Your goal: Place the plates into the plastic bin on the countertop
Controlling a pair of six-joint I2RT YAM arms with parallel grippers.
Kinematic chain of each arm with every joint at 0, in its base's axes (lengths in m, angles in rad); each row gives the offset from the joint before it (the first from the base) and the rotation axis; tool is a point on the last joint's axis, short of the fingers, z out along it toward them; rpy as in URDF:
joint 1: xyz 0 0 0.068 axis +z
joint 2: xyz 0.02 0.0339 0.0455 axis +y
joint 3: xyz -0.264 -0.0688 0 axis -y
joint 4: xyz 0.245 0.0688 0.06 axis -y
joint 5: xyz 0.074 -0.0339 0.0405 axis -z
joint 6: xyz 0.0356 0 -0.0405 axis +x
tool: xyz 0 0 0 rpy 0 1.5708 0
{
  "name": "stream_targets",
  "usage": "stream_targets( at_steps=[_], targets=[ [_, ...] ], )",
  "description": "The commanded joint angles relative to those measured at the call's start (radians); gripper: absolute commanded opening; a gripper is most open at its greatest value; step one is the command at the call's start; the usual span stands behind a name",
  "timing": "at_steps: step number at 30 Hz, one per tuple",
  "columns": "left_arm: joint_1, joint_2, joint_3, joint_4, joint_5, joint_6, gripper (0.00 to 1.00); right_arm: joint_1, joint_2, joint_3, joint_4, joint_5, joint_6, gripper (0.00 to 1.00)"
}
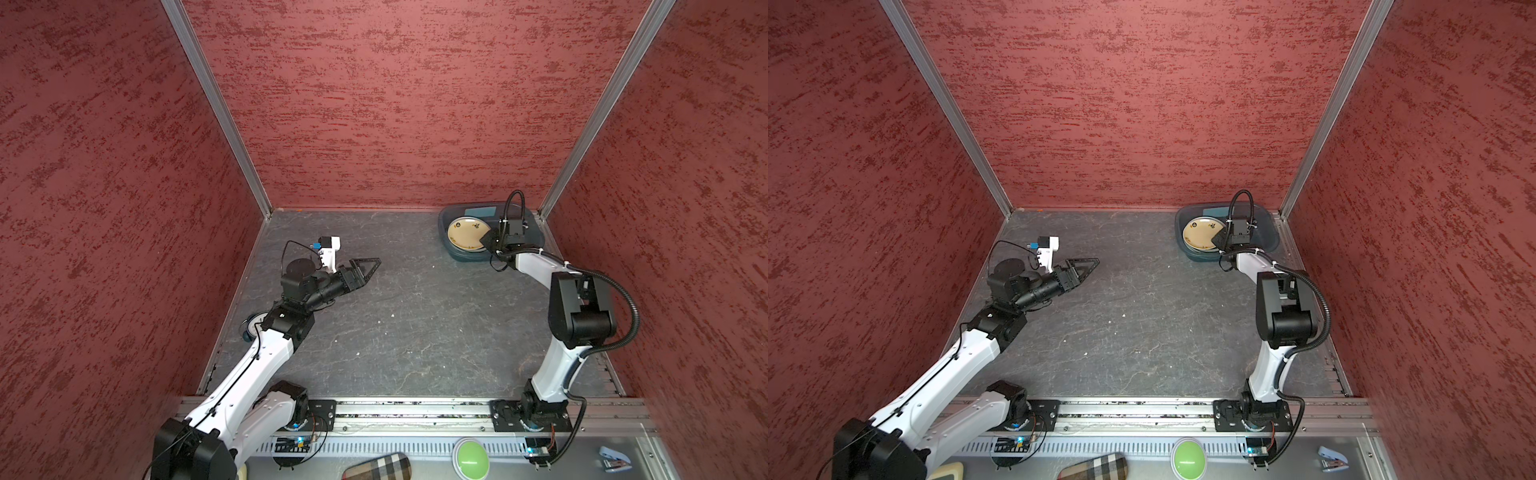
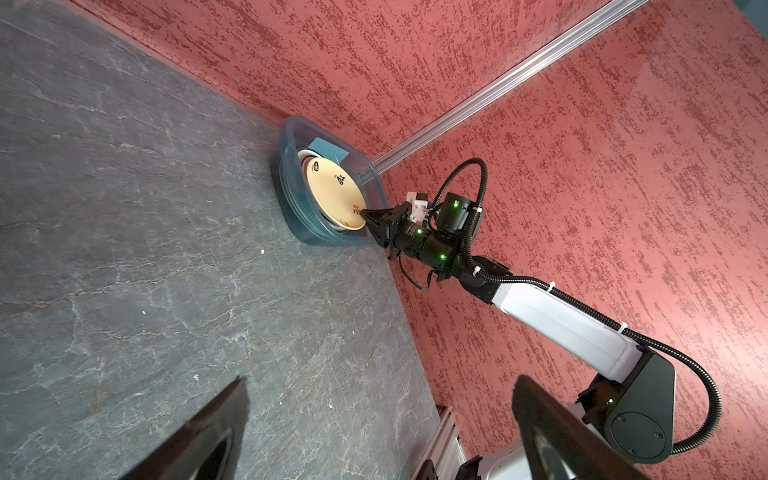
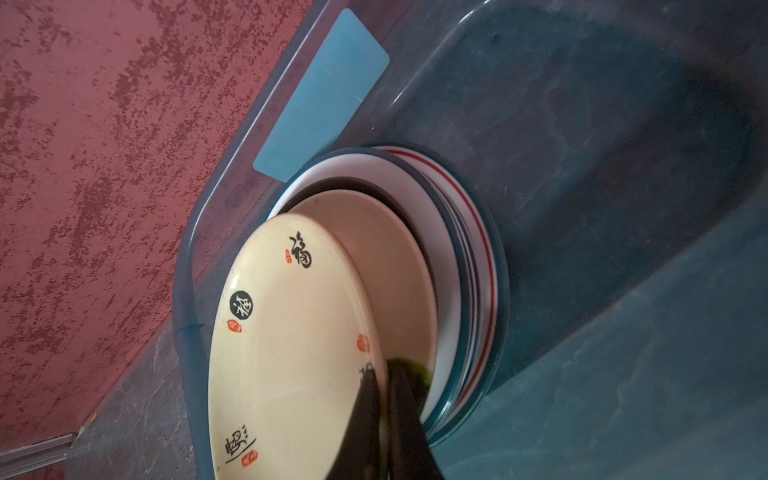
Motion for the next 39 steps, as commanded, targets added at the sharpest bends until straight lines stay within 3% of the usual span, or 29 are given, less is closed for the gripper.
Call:
stream_targets(
  at_steps=[1, 10, 15, 17, 21, 25, 29, 35, 39],
  targets=[
    [-0.006, -0.01, 0.019, -0.013, -0.011, 0.02, 0.99, -0.008, 0.014, 0.046, 0.007, -0.01, 0.009, 0.06],
    [-0.006, -0.007, 0.021, -0.039, -0.024, 0.03, 0.99, -0.012, 0.0, 0.056, -0.005, -0.018, -0.018, 0.48],
    [-0.006, 0.002, 0.017, -0.029, -0.046, 0.037, 0.99, -0.013, -0.044, 0.035, -0.003, -0.01, -0.026, 0.5],
    [-0.005, 0.014, 0.022, -0.028, -0.053, 0.048, 0.99, -0.013, -0.086, 0.015, -0.002, 0.013, -0.034, 0.56],
    [-0.005, 0.046, 0.04, -0.04, -0.086, 0.109, 0.99, -0.016, -0.237, -0.087, 0.058, 0.065, -0.067, 0.71],
    [0.012, 0.079, 0.059, -0.084, -0.188, 0.188, 0.99, -0.016, -0.447, -0.226, 0.122, 0.129, -0.134, 0.85],
    [0.062, 0.107, 0.036, -0.035, -0.243, 0.179, 0.99, -0.018, -0.643, -0.38, 0.192, 0.212, -0.207, 0.99],
    [0.19, 0.139, -0.004, 0.041, -0.226, 0.142, 1.0, -0.019, -0.877, -0.586, 0.227, 0.279, -0.268, 0.99],
    [0.247, 0.102, -0.015, 0.001, -0.245, 0.211, 0.99, -0.02, -1.014, -0.773, 0.353, 0.339, -0.367, 0.99]
  ],
)
